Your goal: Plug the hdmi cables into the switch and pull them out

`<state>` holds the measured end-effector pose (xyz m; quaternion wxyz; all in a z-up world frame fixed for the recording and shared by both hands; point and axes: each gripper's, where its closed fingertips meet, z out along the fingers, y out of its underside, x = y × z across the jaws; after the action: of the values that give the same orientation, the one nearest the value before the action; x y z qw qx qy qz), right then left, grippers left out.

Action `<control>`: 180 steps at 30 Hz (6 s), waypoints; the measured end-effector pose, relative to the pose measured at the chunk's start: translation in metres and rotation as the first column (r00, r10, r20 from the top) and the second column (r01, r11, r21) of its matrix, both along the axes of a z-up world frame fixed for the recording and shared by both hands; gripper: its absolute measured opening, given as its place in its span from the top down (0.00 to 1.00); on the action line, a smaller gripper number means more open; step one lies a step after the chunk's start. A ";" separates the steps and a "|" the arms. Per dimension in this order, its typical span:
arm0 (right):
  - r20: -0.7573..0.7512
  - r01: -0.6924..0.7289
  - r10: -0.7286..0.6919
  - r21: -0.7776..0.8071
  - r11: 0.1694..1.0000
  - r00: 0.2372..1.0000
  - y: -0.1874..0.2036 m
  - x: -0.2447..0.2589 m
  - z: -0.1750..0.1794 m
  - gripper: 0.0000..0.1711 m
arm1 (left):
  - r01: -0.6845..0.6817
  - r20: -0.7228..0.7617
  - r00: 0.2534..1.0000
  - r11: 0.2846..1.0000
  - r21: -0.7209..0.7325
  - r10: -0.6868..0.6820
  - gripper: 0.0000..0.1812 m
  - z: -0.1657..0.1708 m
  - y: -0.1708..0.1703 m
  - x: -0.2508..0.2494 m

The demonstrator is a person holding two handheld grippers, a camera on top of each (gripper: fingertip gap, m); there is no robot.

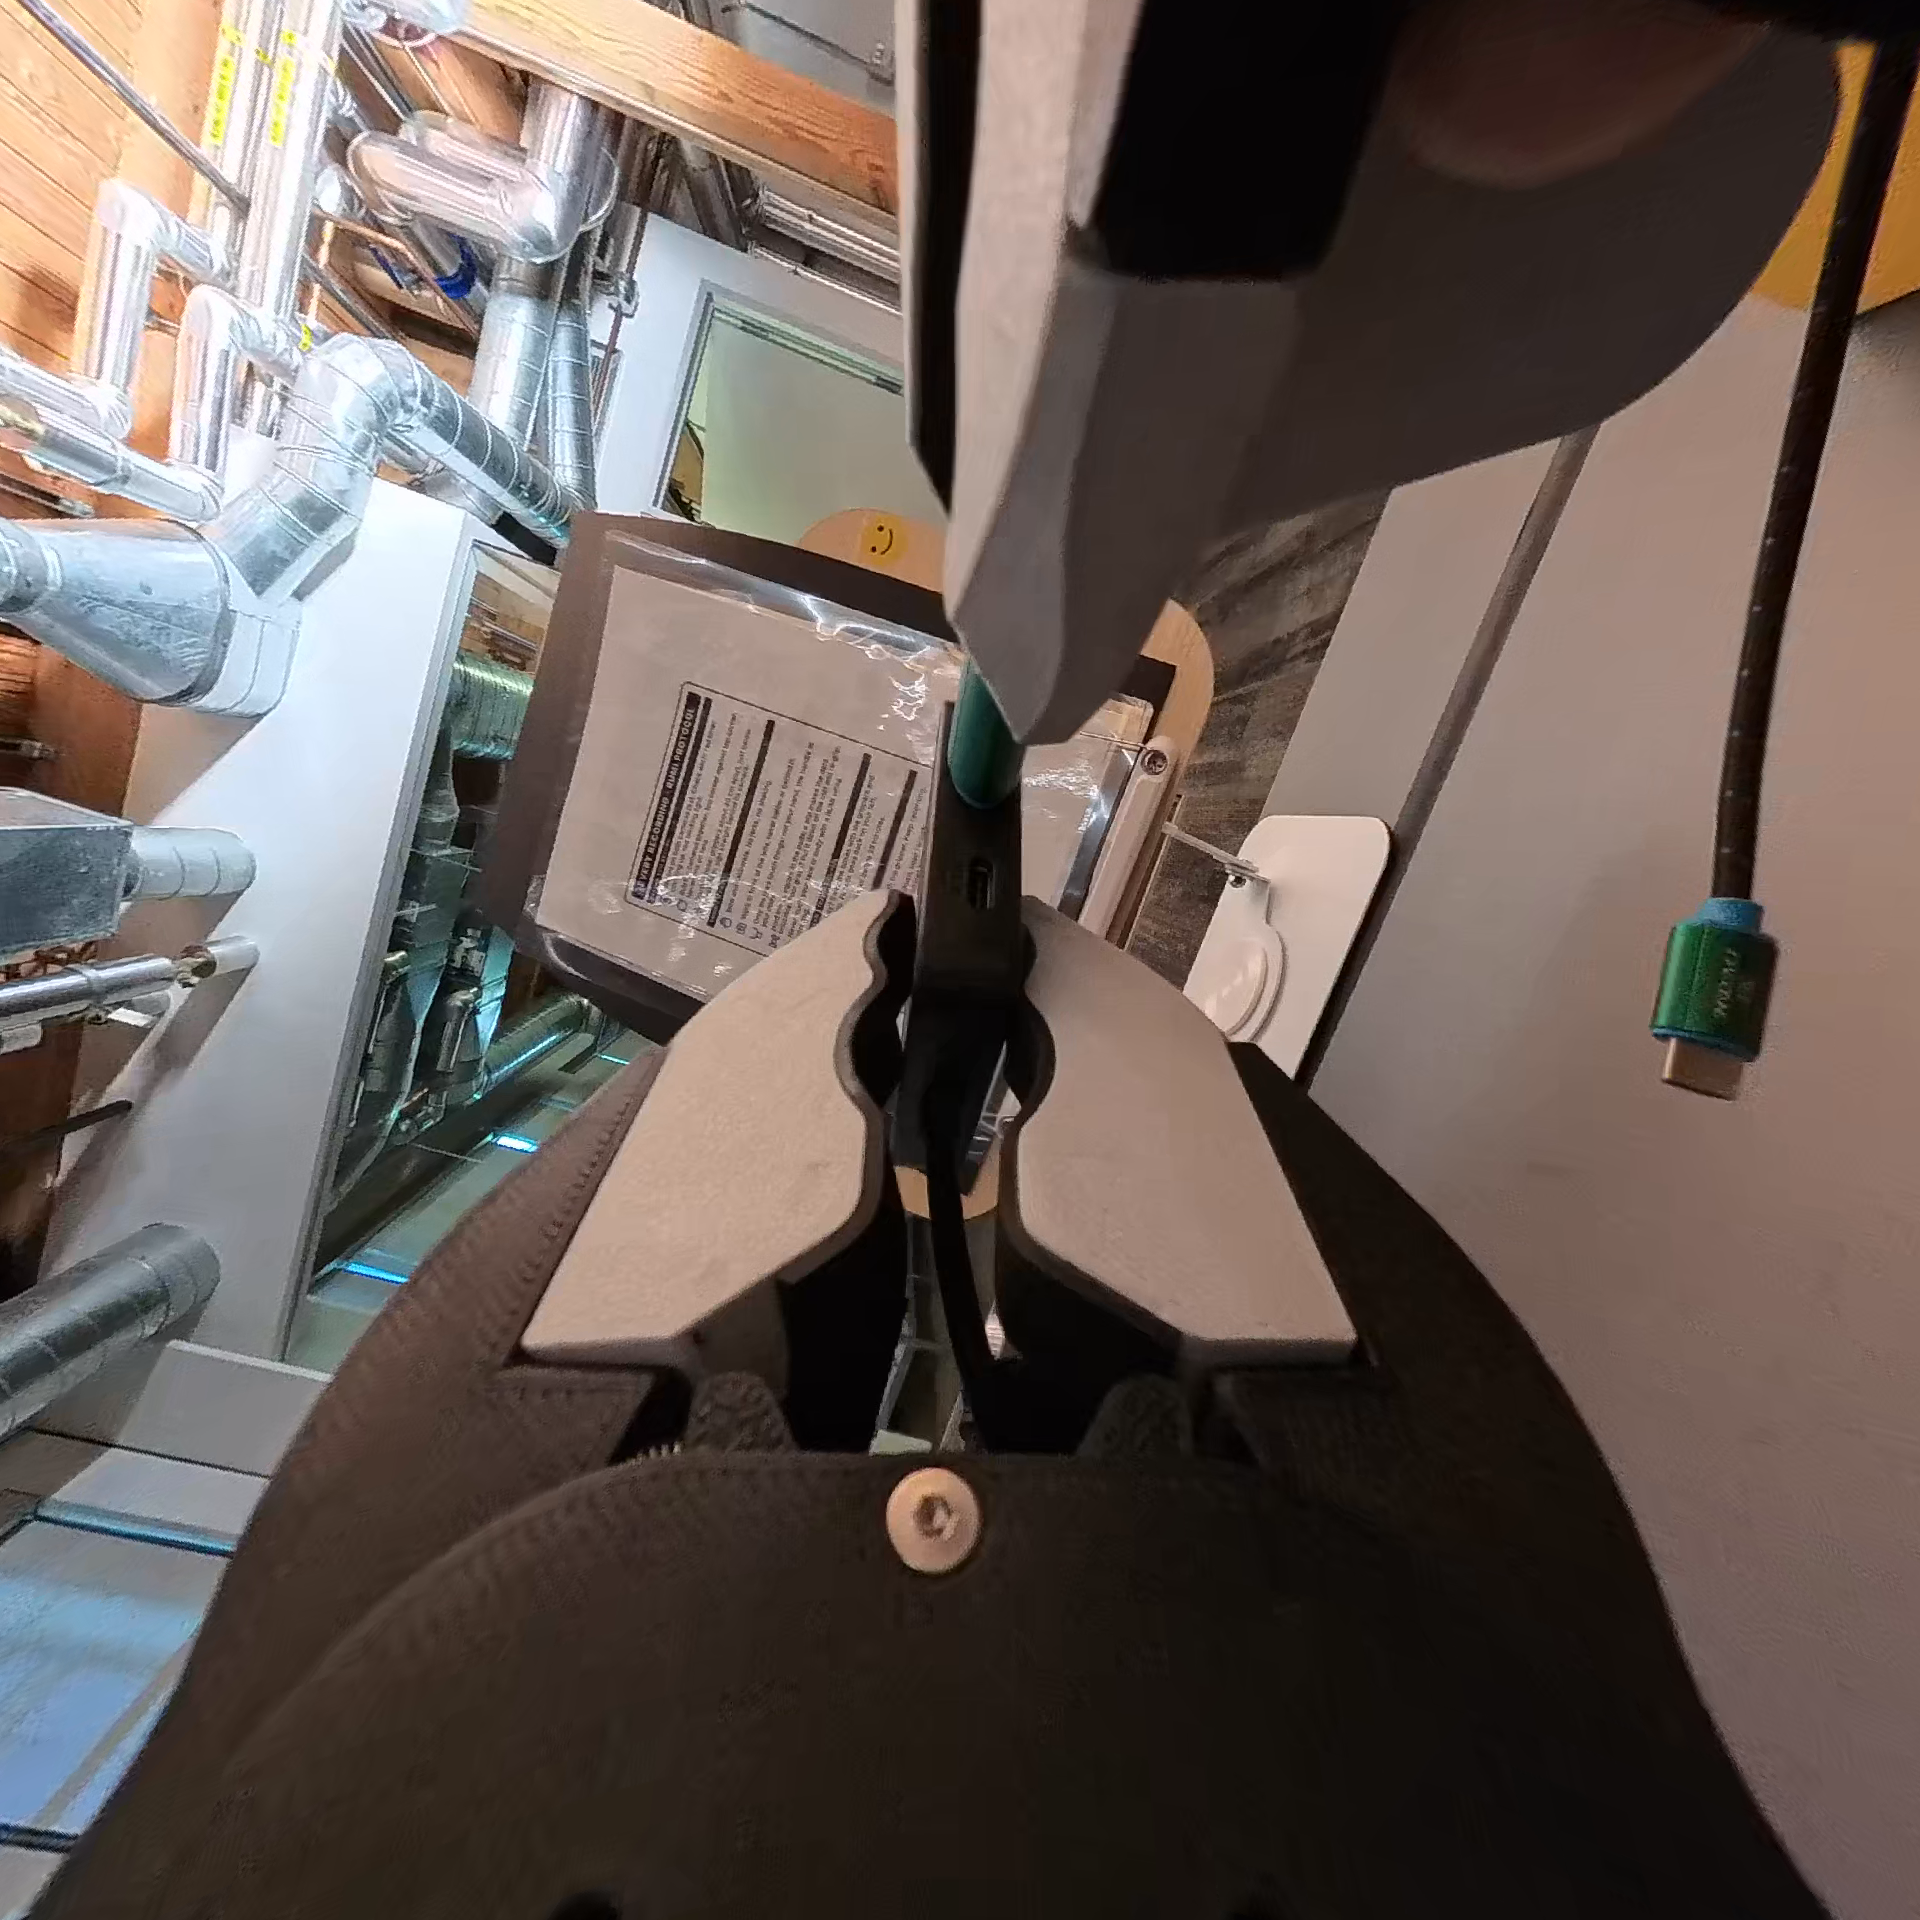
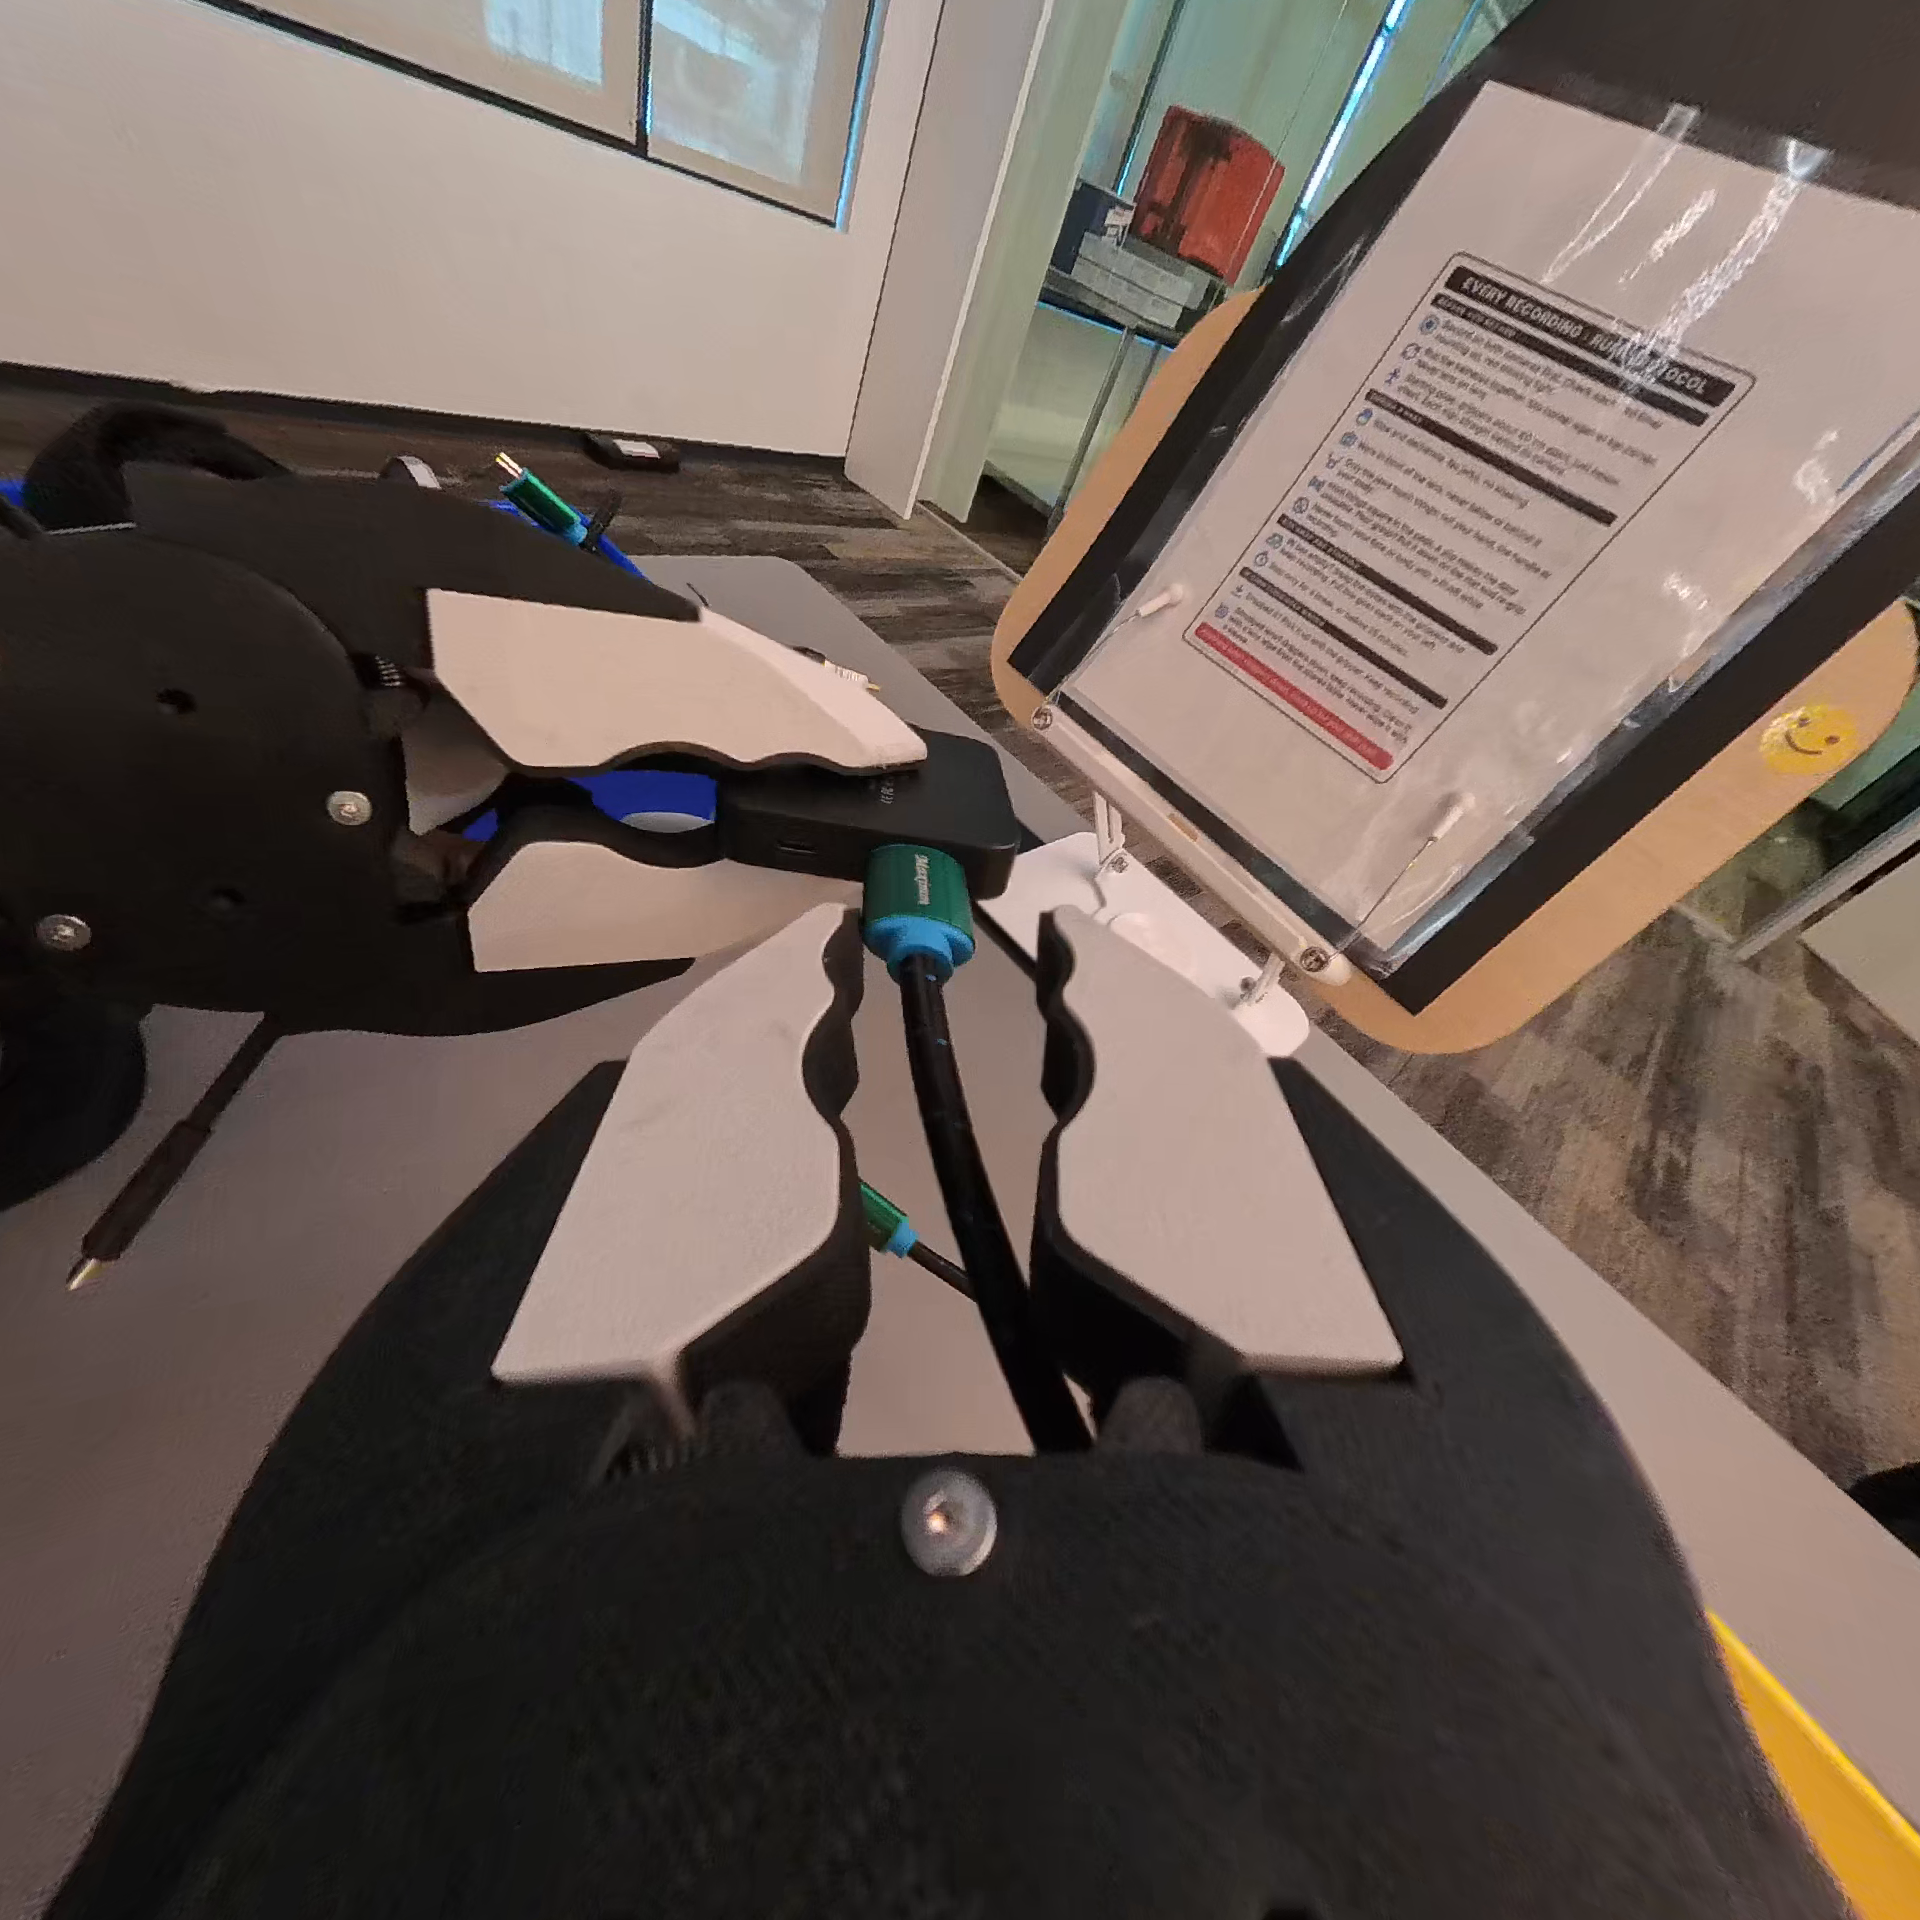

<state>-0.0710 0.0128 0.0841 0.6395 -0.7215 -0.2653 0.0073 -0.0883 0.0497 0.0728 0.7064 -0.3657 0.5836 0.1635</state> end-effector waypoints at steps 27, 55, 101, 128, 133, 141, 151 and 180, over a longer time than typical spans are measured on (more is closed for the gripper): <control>-0.055 -0.093 0.095 0.039 0.995 0.994 -0.002 -0.005 0.000 0.87 | -0.013 0.021 1.000 0.999 0.029 0.013 0.92 0.004 -0.007 0.004; 0.034 0.028 -0.039 0.270 0.963 0.999 -0.008 0.001 0.022 0.87 | 0.299 0.317 0.939 0.762 -0.574 -0.130 0.50 0.009 -0.017 0.003; -0.182 0.088 -0.027 0.340 0.936 0.983 -0.008 -0.003 0.023 0.87 | 0.361 0.546 0.834 0.828 -0.430 -0.080 0.64 0.048 -0.018 -0.009; -0.036 -0.054 0.058 0.118 0.992 0.998 -0.128 0.112 0.094 0.87 | 0.501 0.632 0.769 0.704 -0.504 -0.095 0.64 0.090 -0.017 -0.052; -0.166 -0.022 0.013 -0.049 0.999 0.986 -0.145 0.177 0.060 0.87 | 0.546 0.656 0.748 0.656 -0.521 -0.102 0.65 0.091 -0.018 -0.052; -0.318 -0.123 0.034 -0.265 0.956 0.948 -0.129 0.220 -0.009 0.87 | 0.536 0.639 0.762 0.655 -0.532 -0.105 0.64 0.085 -0.020 -0.046; -0.328 -0.326 0.101 -0.760 0.563 0.939 -0.147 0.189 -0.135 0.87 | 0.534 0.618 0.777 0.642 -0.551 -0.117 0.65 0.078 -0.024 -0.035; -0.281 -0.113 -0.278 -0.861 0.496 0.919 -0.133 0.235 -0.147 0.86 | 0.548 0.600 0.782 0.644 -0.534 -0.168 0.64 0.081 -0.043 -0.029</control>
<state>0.1644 -0.1198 -0.0628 0.2306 -0.9389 -0.0596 0.2487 -0.1169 0.0064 0.1543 0.6632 -0.5003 0.4606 -0.3126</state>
